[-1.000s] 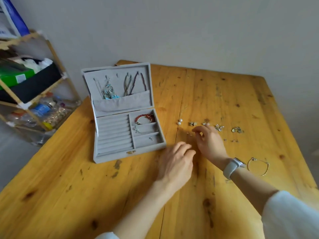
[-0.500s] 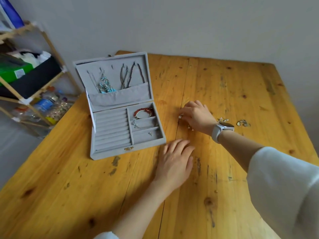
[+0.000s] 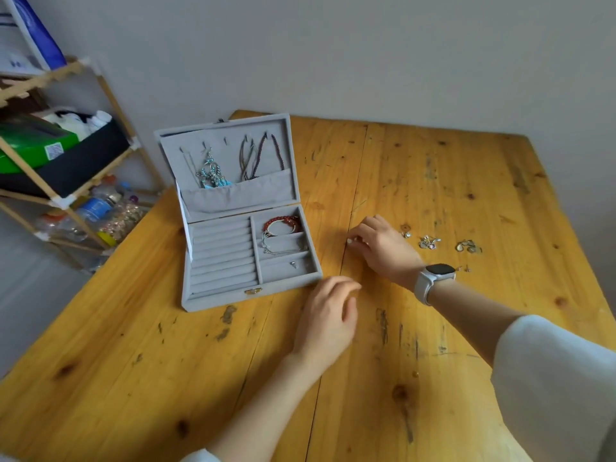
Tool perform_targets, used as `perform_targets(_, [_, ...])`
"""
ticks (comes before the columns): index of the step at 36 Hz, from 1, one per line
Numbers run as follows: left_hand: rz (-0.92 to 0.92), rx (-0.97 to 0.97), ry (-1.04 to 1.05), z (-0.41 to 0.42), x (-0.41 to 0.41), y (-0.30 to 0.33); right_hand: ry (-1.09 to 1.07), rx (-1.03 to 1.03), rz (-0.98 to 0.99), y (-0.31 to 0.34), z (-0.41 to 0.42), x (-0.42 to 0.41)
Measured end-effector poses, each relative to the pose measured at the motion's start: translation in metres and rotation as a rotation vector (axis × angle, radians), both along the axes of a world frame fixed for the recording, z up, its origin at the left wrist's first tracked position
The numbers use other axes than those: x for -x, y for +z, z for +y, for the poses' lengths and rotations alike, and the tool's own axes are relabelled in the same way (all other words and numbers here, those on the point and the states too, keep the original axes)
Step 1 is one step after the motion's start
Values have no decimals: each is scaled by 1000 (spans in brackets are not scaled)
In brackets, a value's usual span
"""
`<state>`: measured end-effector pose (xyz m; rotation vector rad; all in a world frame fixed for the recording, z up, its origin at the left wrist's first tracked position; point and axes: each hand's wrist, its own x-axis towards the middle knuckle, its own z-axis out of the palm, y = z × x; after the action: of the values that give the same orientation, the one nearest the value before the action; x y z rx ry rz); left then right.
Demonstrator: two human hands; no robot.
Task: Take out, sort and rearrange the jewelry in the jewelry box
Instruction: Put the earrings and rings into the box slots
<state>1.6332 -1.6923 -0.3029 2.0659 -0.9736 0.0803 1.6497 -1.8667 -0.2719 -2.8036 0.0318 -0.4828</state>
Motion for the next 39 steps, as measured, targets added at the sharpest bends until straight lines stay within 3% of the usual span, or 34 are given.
perform_targets(6, [-34, 15, 126, 5, 0, 8, -131, -406, -130, 10, 10, 41])
perform_targets(11, [-134, -162, 116, -14, -15, 24, -245, -616, -144, 8, 12, 70])
perform_targets(17, [-271, -465, 170, -58, -47, 34, -320, -662, -129, -9, 10, 85])
perform_targets(21, [-251, -608, 194, -71, -60, 28, -357, -707, -165, -12, 10, 89])
perform_targets(28, [-266, -454, 161, -51, -56, 25, -338, -723, -178, -14, 8, 96])
perform_targets(33, [-399, -588, 58, -24, -43, 13, -341, -700, -199, -21, 14, 99])
perform_targets(39, [-434, -525, -59, -4, -41, 12, -367, -663, -210, -22, 17, 97])
